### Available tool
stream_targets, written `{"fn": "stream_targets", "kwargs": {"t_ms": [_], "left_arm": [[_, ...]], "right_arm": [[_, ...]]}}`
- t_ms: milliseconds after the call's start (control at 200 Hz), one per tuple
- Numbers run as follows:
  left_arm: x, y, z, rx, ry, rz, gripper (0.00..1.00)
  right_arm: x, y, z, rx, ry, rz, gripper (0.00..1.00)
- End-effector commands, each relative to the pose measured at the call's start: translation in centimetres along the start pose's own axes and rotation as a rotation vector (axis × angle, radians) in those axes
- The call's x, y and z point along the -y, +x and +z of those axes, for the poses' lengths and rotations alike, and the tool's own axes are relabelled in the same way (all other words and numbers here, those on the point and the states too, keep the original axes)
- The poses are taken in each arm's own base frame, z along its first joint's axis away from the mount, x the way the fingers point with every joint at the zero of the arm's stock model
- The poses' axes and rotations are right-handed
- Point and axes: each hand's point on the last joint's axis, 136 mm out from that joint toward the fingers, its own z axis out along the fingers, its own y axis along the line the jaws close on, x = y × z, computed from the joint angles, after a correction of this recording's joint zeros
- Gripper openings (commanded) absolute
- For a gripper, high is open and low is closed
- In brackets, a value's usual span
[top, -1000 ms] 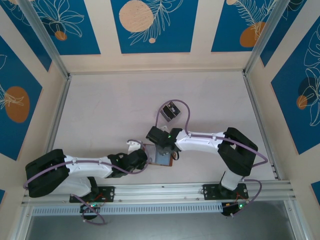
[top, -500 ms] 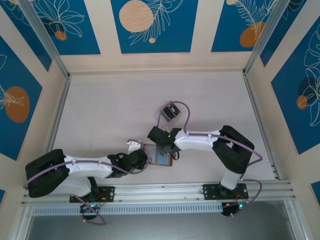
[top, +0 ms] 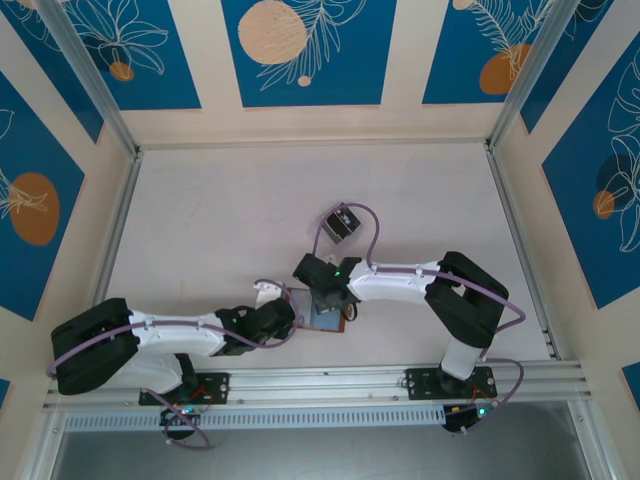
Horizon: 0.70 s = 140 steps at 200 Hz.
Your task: Put the credit cards into the card holder
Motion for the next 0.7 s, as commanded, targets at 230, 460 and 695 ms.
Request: {"fn": "stream_targets", "kwargs": {"t_ms": [230,460,695], "left_arm": [[-1.2,3.1,0.4,-0.098,-0.044,0.049,0.03],[-0.7,2.9,0.2,-0.088,-0.03,0.047,0.03],[-1.3,2.4,-0.5,-0.07,-0.044,0.037,0.04]], "right_arm": [[-2.2,-1.2,-3.1,-0.004,-0.084,-0.05,0.0],[-6.7,-2.4,-3.3,-0.041,-0.336,0.009,0.08],[-9.7,-3.2,-3.8,-0.077,-0.566,0.058,0.39]]}}
